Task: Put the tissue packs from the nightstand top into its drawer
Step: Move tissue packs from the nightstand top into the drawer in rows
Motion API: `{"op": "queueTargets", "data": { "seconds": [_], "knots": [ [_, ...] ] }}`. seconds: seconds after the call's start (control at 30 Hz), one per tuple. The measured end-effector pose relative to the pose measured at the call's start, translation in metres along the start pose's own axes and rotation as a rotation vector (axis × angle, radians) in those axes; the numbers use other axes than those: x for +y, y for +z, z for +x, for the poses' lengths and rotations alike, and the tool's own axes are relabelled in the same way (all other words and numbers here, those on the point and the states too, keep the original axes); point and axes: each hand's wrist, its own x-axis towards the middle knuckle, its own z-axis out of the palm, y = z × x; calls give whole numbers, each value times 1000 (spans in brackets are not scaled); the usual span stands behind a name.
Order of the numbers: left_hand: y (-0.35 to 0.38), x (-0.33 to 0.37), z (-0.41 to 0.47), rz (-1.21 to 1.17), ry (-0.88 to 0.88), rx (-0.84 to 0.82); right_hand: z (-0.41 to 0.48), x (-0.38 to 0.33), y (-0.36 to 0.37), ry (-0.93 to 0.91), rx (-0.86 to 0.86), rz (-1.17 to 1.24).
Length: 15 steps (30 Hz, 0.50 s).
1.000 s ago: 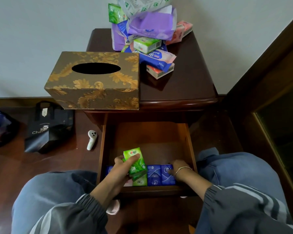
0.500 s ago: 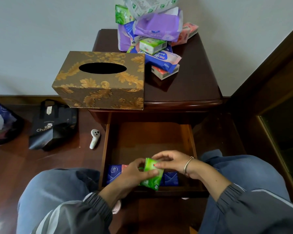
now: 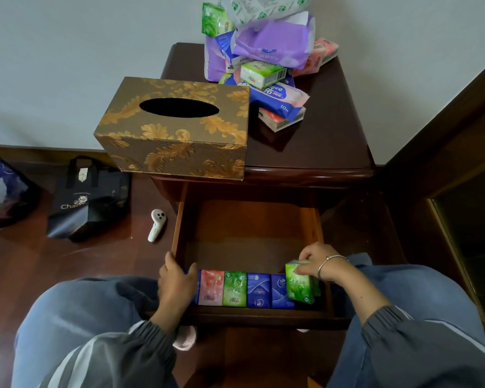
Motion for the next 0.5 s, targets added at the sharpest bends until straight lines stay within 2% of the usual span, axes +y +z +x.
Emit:
{"op": "queueTargets", "data": {
  "seconds": [0.17,0.5],
  "knots": [
    [0,-2,2,-5,27,3,-1,-5,-4,23,27,-229],
    [2,-4,5,40,33,15,16,1,32,-49,-250,-479]
  ]
}}
